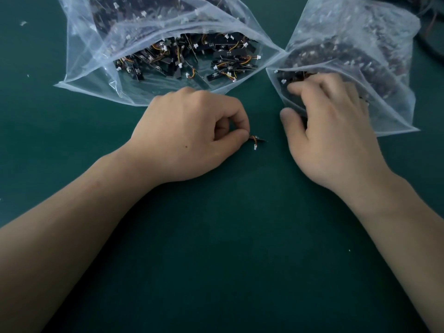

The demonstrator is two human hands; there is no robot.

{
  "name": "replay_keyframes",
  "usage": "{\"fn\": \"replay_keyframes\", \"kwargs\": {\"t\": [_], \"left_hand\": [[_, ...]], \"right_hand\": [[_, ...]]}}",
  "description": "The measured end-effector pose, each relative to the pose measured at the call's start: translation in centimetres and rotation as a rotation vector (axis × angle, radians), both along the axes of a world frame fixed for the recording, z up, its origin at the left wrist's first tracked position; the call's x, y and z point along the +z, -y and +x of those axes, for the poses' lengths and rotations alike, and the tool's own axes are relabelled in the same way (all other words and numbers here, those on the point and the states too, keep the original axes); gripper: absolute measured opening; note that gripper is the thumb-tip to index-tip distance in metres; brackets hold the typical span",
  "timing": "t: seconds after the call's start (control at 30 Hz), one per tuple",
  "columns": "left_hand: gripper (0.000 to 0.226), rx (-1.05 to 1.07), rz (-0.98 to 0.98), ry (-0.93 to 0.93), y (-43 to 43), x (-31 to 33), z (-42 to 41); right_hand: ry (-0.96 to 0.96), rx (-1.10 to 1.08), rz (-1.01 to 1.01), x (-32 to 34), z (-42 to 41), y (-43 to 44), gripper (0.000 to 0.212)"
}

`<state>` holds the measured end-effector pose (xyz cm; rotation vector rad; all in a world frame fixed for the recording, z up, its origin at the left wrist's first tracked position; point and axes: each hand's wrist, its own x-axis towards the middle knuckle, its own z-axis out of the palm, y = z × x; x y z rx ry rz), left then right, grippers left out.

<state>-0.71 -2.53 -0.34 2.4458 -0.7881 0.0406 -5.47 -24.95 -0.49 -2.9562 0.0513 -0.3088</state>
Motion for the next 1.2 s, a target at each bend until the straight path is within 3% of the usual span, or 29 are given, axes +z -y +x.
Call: {"fn": "replay_keyframes", "kwargs": {"t": [0.2,0.4,0.47,0.57,0.67,0.77,0.93,1.0,1.1,1.2], "left_hand": [[0.012,0.002,-0.004,0.000,0.0,0.0,0.0],[0.015,-0.002,-0.027,-0.005,0.0,0.1,-0.1],[0.014,0.002,-0.040,-0.014,0.0,0.2,-0.1],[0.014,-0.001,-0.056,-0.017,0.0,0.2,-0.1],[0.013,-0.026,-0.084,-0.022,-0.1,0.1,0.0],[0.009,-0.056,-0.160,-0.023,-0.1,0.0,0.0],[0.021,-0.043,-0.255,0.035,-0.3,0.0,0.1],[0.018,-0.040,-0.269,0.054,-0.3,0.1,0.0],[0.015,-0.010,-0.287,0.105,-0.1,0.2,-0.2],[0.019,0.126,-0.254,0.201,-0.1,0.2,0.1]], "right_hand": [[-0.048,-0.029,-0.084,-0.3,0.4,-0.1,0.059],[0.290,0.194,0.247,0.4,0.0,0.0,0.018],[0.218,0.318,0.356,0.5,-0.4,-0.7,0.020],[0.047,0.393,0.342,0.1,-0.7,-1.4,0.025],[0.113,0.395,0.379,0.0,-0.5,-1.3,0.009],[0.251,0.350,0.375,0.1,-0.4,-1.4,0.010],[0.449,0.146,0.277,0.7,0.0,-0.2,0.016],[0.422,0.053,0.204,1.0,0.2,0.4,0.013],[0.228,-0.081,0.027,0.9,0.2,0.7,0.005],[0.163,-0.130,-0.061,0.9,0.1,0.6,0.018]]}}
